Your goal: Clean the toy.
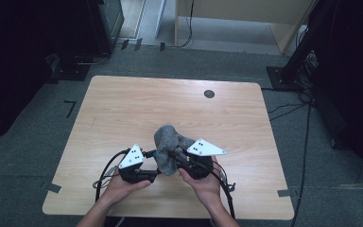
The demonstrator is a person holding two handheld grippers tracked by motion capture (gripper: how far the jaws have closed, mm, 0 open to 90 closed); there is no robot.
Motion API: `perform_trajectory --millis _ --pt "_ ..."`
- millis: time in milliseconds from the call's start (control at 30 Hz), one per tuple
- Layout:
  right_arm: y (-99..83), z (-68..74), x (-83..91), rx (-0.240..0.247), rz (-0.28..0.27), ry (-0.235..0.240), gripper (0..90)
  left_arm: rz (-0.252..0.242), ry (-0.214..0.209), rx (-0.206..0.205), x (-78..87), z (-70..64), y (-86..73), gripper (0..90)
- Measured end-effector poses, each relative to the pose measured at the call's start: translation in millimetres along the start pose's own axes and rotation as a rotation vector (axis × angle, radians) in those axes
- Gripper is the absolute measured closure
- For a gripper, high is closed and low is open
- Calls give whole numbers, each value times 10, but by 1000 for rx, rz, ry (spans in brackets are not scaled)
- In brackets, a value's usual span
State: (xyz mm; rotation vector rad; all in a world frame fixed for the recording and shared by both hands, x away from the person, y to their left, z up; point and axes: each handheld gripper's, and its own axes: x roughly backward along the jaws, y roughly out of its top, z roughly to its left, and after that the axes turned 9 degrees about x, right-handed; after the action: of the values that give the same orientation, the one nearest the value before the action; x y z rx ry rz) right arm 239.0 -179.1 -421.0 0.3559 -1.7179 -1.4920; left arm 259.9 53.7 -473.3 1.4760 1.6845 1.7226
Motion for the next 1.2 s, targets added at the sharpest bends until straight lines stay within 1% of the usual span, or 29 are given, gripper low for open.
perform_trajectory --millis 33,67,100,133,167,200,233,267,300,367,433,467,500,567,600,633,667,700,767,800,833,867,933,1000,1033,1067,1133,1167,1200 --pt "-22 6 -26 19 18 -7 735 0 4 -10 1 -7 -4 340" --pt "-38 15 -45 47 37 -27 733 10 8 -32 -2 -14 -6 341" --pt "-51 24 -58 89 58 -67 734 10 18 -50 -2 -20 -9 341" --pt "-59 14 -68 109 73 -92 734 7 42 -69 -3 -33 -12 341" --pt "-73 -10 -80 111 97 -114 735 8 76 -89 -9 -42 -13 340" --pt "-99 -65 -87 108 130 -155 736 6 89 -89 -14 -44 -15 341" --pt "-111 -89 -80 109 139 -175 737 10 101 -93 -17 -40 -14 340" --pt "-117 -105 -65 102 139 -185 738 15 117 -96 -23 -39 -14 341" --pt "-111 -112 -40 89 123 -180 738 23 136 -106 -27 -38 -13 341" --pt "-58 -58 18 118 69 -147 737 27 143 -107 -30 -44 -11 341" --pt "11 67 47 165 21 -85 736 18 149 -118 -22 -69 -2 341" --pt "37 136 41 192 8 -50 736 14 149 -127 -19 -88 7 341" --pt "52 205 18 217 11 -25 736 8 149 -139 -16 -110 16 341" --pt "40 305 -53 255 47 -6 736 -9 146 -161 -7 -154 31 342" --pt "16 326 -83 265 63 -14 736 -15 149 -174 -2 -167 37 342" --pt "-8 320 -100 269 77 -33 736 -16 155 -182 -6 -176 39 342" --pt "-24 284 -97 255 80 -45 736 -17 154 -187 -9 -174 36 342" --pt "-30 225 -85 229 86 -62 736 -19 146 -185 -10 -169 31 343" --pt "-38 96 -46 193 123 -145 735 -29 134 -175 -4 -150 31 343" --pt "-41 35 -17 169 134 -175 735 -35 132 -172 -2 -143 33 343" --pt "-43 -18 17 145 123 -183 734 -45 136 -170 0 -137 35 343" --pt "-27 -41 64 122 92 -168 733 -51 141 -172 -2 -137 35 343" --pt "13 23 91 142 56 -130 730 -55 143 -175 -1 -136 34 343" --pt "53 143 77 177 27 -59 724 -64 141 -178 3 -144 35 343" --pt "71 223 49 197 24 -9 722 -71 139 -182 9 -152 35 343" --pt "78 271 23 200 38 -7 722 -76 138 -185 16 -157 38 343" --pt "68 280 -11 203 57 -21 726 -89 134 -191 35 -167 40 344" --pt "53 243 -14 186 61 -29 728 -87 137 -196 39 -167 39 344" --pt "37 180 -8 164 67 -47 729 -87 136 -198 41 -163 34 344"
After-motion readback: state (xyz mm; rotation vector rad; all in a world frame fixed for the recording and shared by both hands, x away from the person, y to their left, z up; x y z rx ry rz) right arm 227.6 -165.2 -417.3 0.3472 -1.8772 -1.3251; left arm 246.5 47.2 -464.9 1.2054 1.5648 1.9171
